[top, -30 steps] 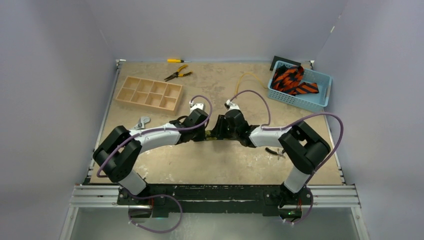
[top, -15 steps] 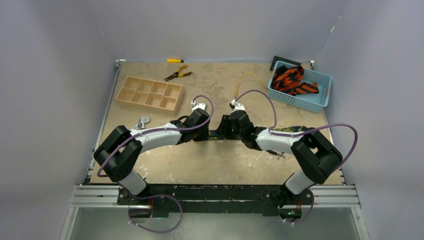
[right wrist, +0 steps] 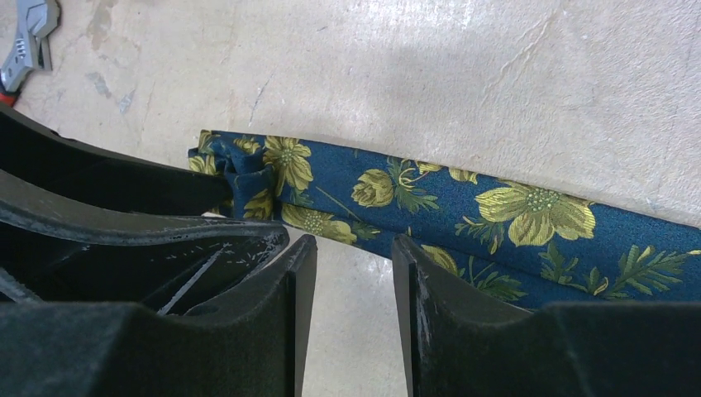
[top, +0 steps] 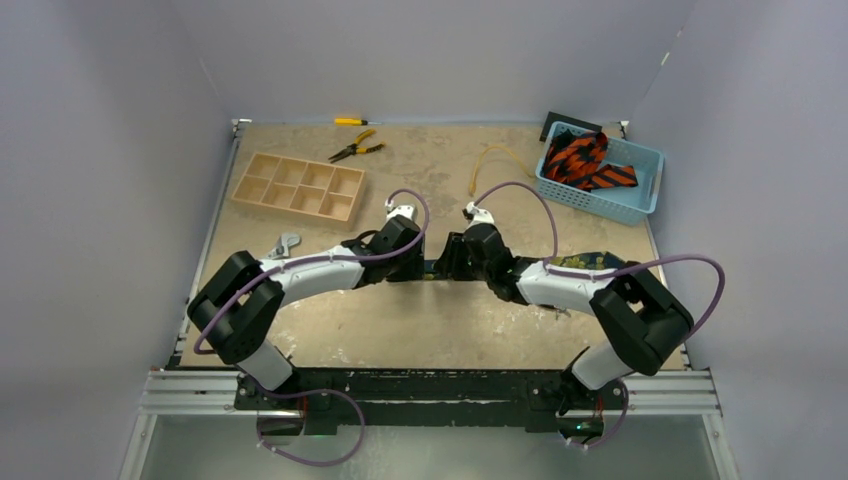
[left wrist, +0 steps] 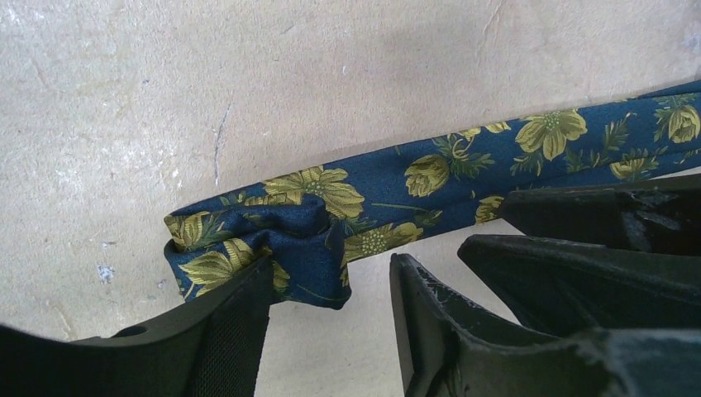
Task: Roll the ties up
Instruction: Roll the tie at the center of the board.
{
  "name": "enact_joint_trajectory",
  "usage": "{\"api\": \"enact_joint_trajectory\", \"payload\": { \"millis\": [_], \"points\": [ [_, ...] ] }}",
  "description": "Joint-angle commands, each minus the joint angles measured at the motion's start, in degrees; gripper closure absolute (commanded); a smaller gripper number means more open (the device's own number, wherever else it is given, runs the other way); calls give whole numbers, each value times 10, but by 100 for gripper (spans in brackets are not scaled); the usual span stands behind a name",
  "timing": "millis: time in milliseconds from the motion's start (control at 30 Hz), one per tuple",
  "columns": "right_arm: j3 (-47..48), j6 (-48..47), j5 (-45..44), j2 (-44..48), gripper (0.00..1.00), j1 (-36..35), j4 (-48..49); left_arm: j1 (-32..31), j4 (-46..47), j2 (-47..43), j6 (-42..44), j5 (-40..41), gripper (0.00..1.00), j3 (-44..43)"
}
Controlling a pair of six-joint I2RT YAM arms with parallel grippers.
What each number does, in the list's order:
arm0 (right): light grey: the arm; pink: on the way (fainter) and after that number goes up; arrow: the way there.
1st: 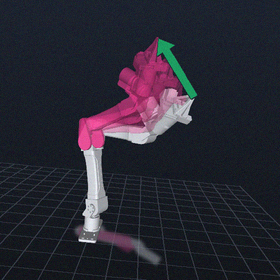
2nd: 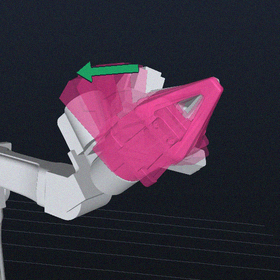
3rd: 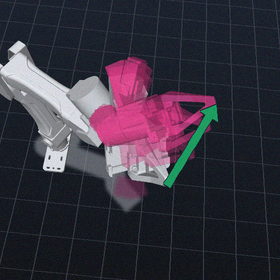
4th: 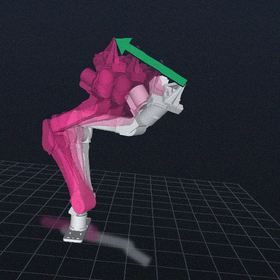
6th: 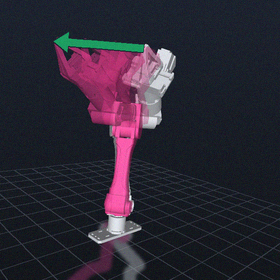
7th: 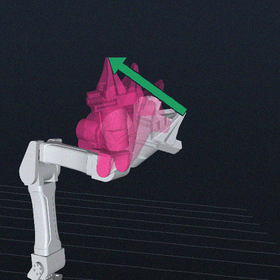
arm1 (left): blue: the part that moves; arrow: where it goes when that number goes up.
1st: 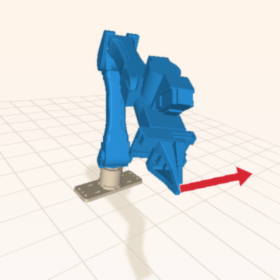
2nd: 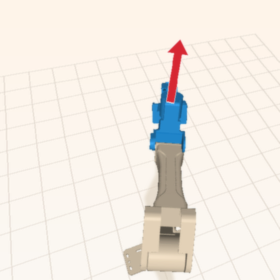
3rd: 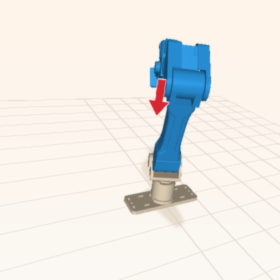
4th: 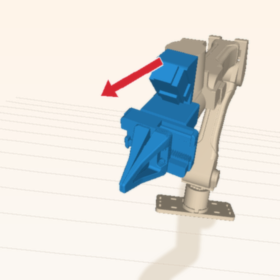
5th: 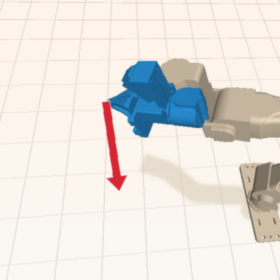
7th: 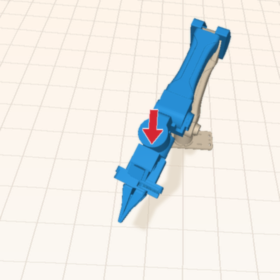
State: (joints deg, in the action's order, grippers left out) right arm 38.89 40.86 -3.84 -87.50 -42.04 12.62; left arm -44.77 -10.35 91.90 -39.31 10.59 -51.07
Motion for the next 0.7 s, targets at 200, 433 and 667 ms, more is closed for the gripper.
{"api": "enact_joint_trajectory", "payload": {
  "millis": [200,433,667],
  "points": [
    [-16,-13,-6,32,57,1,4,-2,7,-35,1,-3,46,-25],
    [-22,-19,19,38,56,2,20,-3,0,-52,2,2,45,-28],
    [-20,-41,30,44,55,2,47,-3,-7,-64,6,11,45,-28]
  ]
}}
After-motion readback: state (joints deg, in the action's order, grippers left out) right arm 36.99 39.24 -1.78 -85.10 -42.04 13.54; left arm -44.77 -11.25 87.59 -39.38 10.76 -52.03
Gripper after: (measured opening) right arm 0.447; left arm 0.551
